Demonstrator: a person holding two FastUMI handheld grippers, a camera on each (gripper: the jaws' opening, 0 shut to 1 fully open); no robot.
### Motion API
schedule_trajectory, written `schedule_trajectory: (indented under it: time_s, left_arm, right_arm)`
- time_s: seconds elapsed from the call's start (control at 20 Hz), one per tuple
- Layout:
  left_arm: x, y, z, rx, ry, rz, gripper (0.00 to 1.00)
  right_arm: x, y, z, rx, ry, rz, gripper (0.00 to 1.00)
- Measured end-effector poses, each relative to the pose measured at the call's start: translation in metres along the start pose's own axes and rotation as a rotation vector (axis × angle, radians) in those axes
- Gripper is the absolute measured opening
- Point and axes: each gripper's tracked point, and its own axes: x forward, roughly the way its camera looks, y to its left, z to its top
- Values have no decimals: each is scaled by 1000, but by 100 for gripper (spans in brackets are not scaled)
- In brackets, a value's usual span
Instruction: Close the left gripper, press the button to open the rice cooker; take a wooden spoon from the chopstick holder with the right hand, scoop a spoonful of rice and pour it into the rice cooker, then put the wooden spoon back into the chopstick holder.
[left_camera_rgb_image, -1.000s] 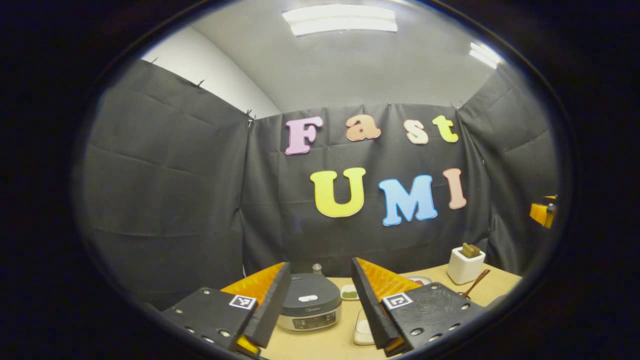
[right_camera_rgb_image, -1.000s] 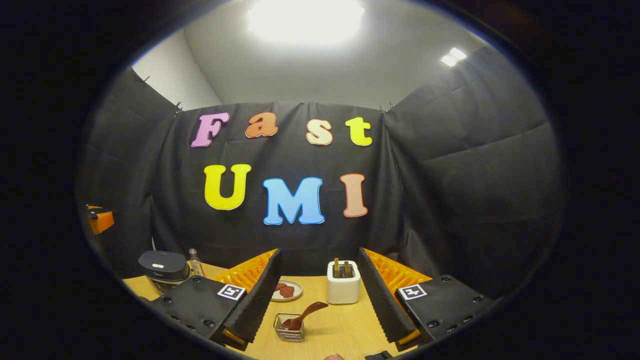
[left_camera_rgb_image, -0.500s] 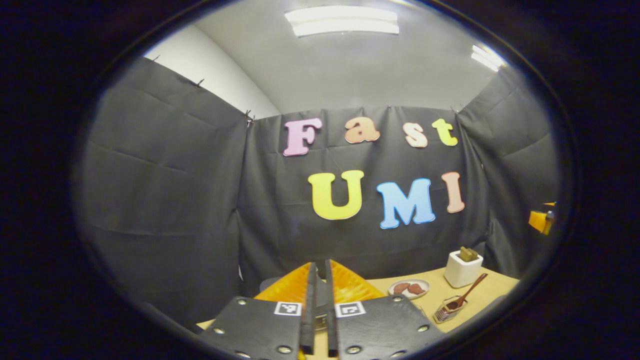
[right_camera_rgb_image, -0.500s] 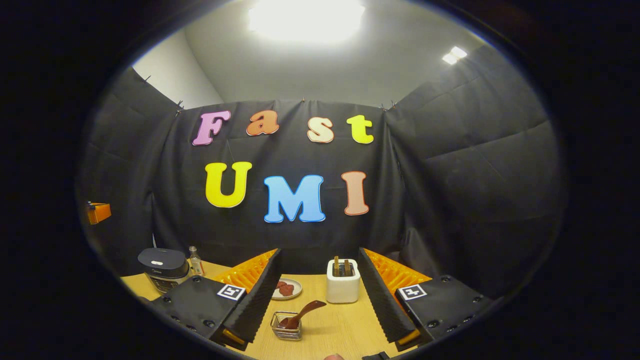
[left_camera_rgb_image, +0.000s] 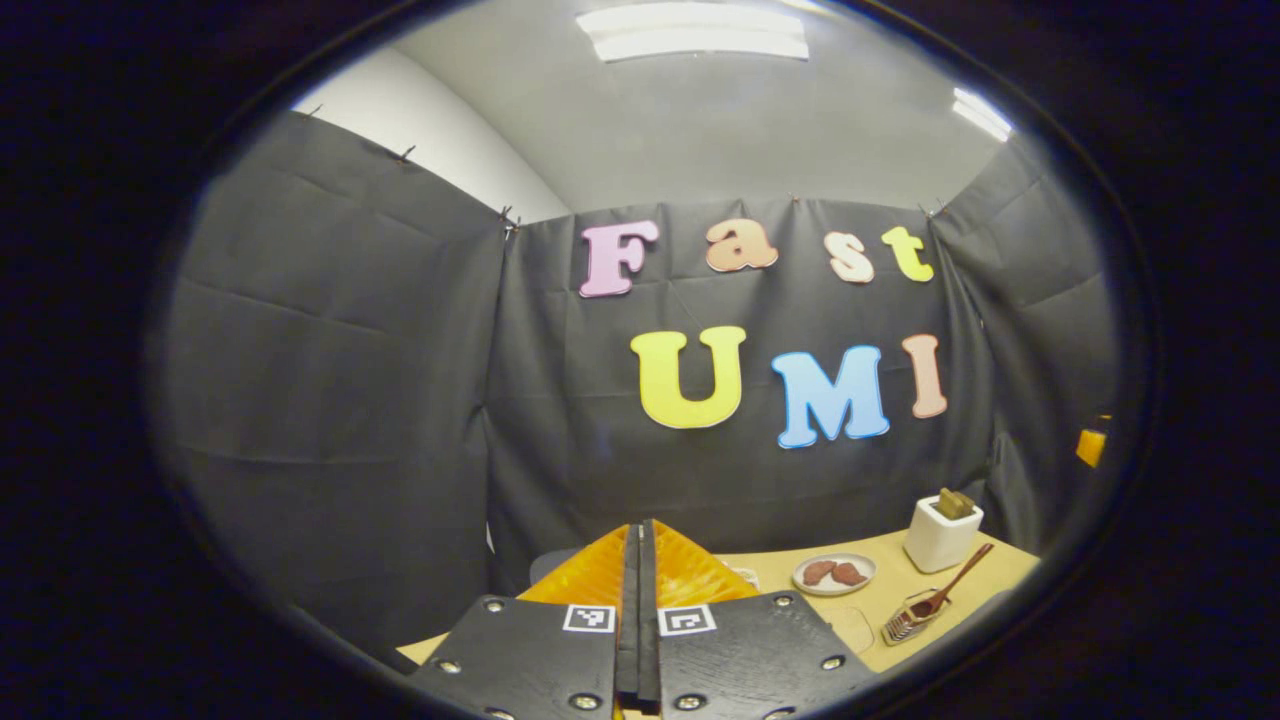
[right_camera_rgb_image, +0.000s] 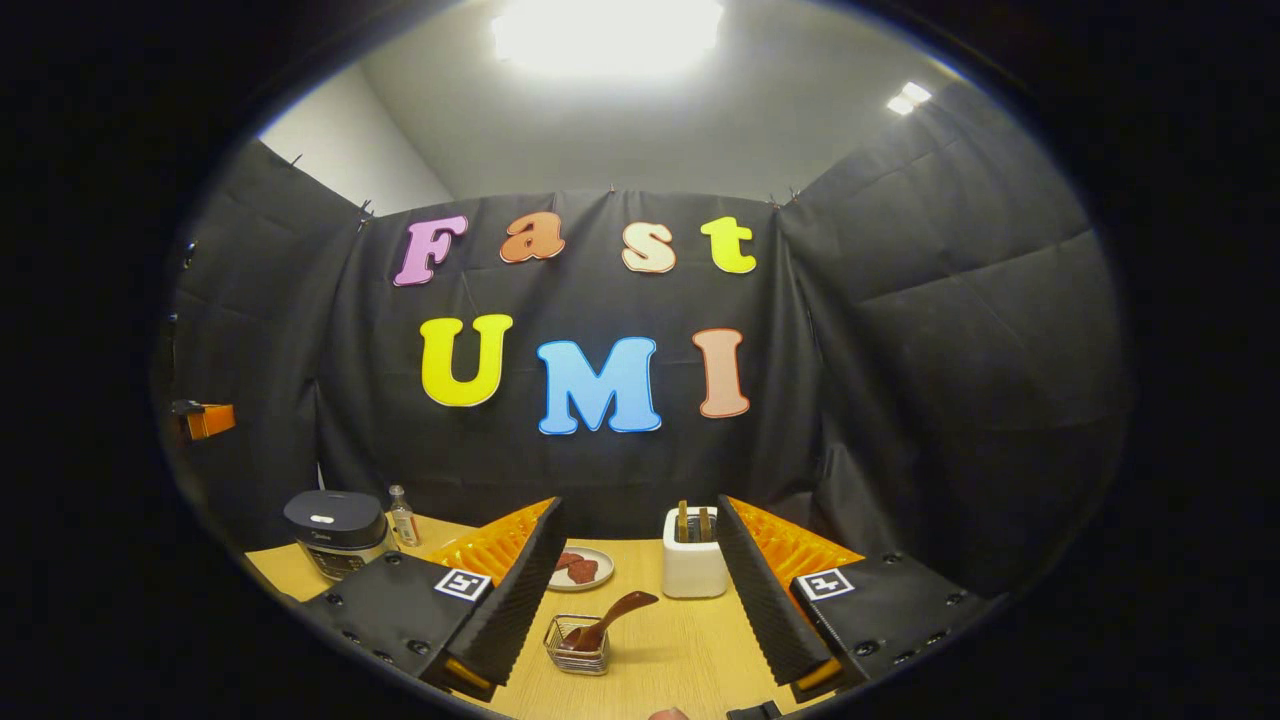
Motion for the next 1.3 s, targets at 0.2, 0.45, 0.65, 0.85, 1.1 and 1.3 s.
schedule_trajectory:
  time_s: [0.2, 0.45, 0.65, 0.85, 1.1, 1.3]
  left_arm:
    - [43, 4, -23, -13, 31, -25, 1]
    - [91, 7, -61, -41, 89, -52, 1]
    - [125, 13, -97, -39, 144, -63, 1]
    - [149, 17, -135, -48, 207, -71, 0]
    - [165, 14, -186, -34, 279, -98, 0]
    - [172, 15, -226, -11, 339, -104, 1]
  right_arm:
    - [9, -5, 0, 2, -3, -63, 95]
    - [24, 3, 4, -6, -10, -111, 95]
    - [36, 11, 0, -30, 0, -135, 95]
    - [41, 19, -2, -45, 9, -159, 95]
    - [48, 30, -6, -46, 23, -178, 95]
    - [51, 39, -9, -61, 35, -181, 95]
